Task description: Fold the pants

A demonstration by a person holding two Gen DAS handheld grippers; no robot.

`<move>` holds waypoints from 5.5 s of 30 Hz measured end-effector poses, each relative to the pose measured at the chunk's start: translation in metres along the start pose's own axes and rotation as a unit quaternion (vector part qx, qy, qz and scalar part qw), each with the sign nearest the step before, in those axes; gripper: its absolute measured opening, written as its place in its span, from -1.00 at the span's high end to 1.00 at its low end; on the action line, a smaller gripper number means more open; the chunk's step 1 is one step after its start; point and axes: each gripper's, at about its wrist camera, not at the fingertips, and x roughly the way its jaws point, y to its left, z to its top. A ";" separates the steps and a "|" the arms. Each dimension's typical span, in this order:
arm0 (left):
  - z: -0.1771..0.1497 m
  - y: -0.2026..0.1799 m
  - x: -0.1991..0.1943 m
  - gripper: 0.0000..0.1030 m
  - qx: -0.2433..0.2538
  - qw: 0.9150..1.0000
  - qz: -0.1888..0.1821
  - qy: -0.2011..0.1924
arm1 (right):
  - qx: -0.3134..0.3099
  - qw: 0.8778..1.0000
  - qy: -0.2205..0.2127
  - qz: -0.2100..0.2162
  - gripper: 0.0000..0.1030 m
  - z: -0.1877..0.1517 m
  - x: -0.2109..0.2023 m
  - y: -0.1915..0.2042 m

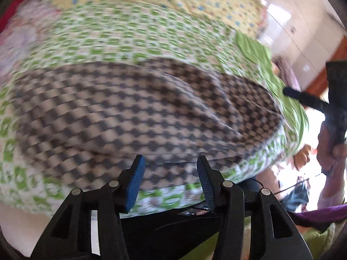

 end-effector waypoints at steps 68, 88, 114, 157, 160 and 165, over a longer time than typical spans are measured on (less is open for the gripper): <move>-0.028 0.188 -0.021 0.68 -0.176 0.974 0.104 -0.094 | -0.169 0.969 0.179 0.001 0.84 -0.057 0.187 0.079; -0.026 0.180 -0.056 -0.23 -0.218 0.965 0.110 -0.096 | -0.056 0.994 0.072 0.058 0.24 0.071 0.126 0.039; -0.006 0.218 0.022 -0.14 -0.283 0.957 0.028 -0.063 | -0.045 0.963 0.261 0.041 0.55 0.119 0.267 -0.059; 0.082 0.094 -0.014 -0.30 -0.034 0.989 0.025 -0.143 | 0.020 0.991 -0.048 -0.121 -0.30 0.061 0.067 -0.036; 0.087 0.064 -0.003 -0.40 -0.009 0.991 -0.008 -0.132 | 0.030 0.989 -0.040 -0.137 -0.31 0.041 0.052 -0.041; 0.098 0.012 0.019 -0.43 0.044 0.992 -0.044 -0.108 | 0.081 0.983 -0.045 -0.155 -0.31 0.007 0.023 -0.055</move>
